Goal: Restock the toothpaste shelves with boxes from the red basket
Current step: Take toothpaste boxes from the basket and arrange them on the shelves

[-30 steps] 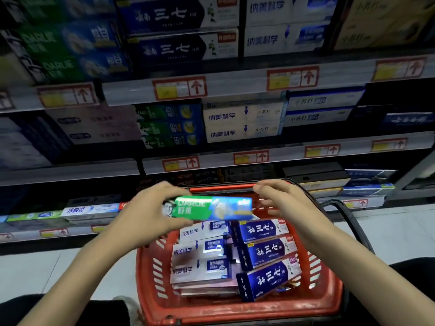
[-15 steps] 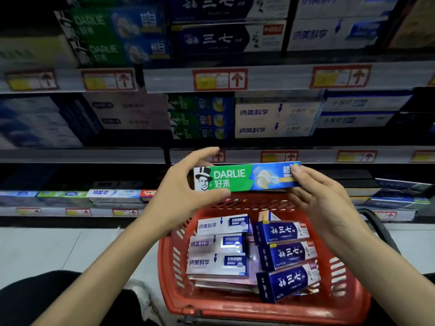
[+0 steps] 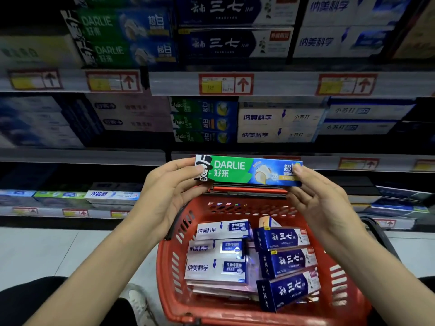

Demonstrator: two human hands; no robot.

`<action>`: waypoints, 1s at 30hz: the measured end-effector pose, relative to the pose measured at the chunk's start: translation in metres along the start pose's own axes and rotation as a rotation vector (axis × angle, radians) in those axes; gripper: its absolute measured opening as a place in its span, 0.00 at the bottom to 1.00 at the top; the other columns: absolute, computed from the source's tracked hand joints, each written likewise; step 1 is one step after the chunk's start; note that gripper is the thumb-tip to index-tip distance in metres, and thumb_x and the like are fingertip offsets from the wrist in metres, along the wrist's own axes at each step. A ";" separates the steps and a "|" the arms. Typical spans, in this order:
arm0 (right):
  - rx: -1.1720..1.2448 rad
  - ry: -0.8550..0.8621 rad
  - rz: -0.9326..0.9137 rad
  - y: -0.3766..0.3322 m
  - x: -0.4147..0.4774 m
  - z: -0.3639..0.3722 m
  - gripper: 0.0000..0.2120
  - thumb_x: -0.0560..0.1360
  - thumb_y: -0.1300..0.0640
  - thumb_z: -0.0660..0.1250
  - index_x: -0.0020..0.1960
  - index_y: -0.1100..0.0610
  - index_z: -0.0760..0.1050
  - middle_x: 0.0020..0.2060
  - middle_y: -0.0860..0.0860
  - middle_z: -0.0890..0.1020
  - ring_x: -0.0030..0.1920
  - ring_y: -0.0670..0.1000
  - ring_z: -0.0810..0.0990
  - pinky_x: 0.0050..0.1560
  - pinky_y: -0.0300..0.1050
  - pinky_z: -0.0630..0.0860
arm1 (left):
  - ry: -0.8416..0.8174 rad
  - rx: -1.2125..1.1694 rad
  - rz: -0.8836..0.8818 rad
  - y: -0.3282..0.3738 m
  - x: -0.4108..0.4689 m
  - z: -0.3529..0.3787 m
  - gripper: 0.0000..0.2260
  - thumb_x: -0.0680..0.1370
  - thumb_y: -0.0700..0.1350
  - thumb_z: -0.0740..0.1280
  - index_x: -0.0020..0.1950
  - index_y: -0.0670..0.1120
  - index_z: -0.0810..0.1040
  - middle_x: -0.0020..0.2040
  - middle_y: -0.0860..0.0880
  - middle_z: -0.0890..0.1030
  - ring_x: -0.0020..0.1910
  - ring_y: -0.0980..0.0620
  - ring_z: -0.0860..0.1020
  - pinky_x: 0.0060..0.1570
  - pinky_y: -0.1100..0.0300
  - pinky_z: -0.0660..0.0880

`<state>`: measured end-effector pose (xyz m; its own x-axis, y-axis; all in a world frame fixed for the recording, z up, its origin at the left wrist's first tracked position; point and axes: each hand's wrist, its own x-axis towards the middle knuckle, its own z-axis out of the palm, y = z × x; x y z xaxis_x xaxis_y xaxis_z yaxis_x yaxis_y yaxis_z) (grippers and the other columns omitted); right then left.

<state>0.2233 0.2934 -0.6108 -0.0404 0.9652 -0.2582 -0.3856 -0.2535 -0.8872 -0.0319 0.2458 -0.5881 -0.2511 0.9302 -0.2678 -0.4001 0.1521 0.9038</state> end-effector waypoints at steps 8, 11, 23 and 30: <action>0.060 -0.015 0.031 0.003 0.006 -0.003 0.12 0.78 0.58 0.68 0.60 0.59 0.80 0.52 0.56 0.87 0.44 0.47 0.85 0.42 0.38 0.82 | 0.090 -0.009 0.029 -0.006 0.003 -0.001 0.12 0.79 0.38 0.71 0.62 0.38 0.82 0.53 0.42 0.87 0.55 0.46 0.86 0.51 0.59 0.83; 0.030 -0.015 -0.019 0.006 0.008 0.003 0.10 0.77 0.59 0.69 0.57 0.58 0.79 0.51 0.57 0.87 0.45 0.49 0.86 0.49 0.43 0.81 | 0.139 0.018 0.085 -0.006 0.000 0.000 0.10 0.78 0.40 0.72 0.59 0.42 0.84 0.51 0.46 0.88 0.51 0.50 0.87 0.49 0.62 0.83; -0.223 0.002 -0.333 0.014 0.003 0.063 0.14 0.66 0.63 0.80 0.50 0.57 0.85 0.45 0.57 0.89 0.46 0.46 0.87 0.52 0.49 0.83 | 0.418 0.077 0.345 0.026 0.006 -0.027 0.01 0.74 0.40 0.77 0.44 0.43 0.87 0.39 0.47 0.88 0.41 0.53 0.86 0.46 0.61 0.80; -0.240 -0.017 -0.571 -0.010 0.011 0.148 0.14 0.71 0.71 0.75 0.52 0.58 0.86 0.42 0.52 0.89 0.42 0.42 0.86 0.54 0.47 0.81 | 0.556 0.117 0.601 0.085 0.022 -0.050 0.03 0.75 0.40 0.76 0.42 0.47 0.86 0.37 0.51 0.87 0.40 0.59 0.85 0.38 0.71 0.77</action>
<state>0.0904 0.3157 -0.5484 0.0955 0.9530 0.2875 -0.1325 0.2984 -0.9452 -0.1159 0.2623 -0.5335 -0.8045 0.5680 0.1736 0.0277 -0.2561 0.9662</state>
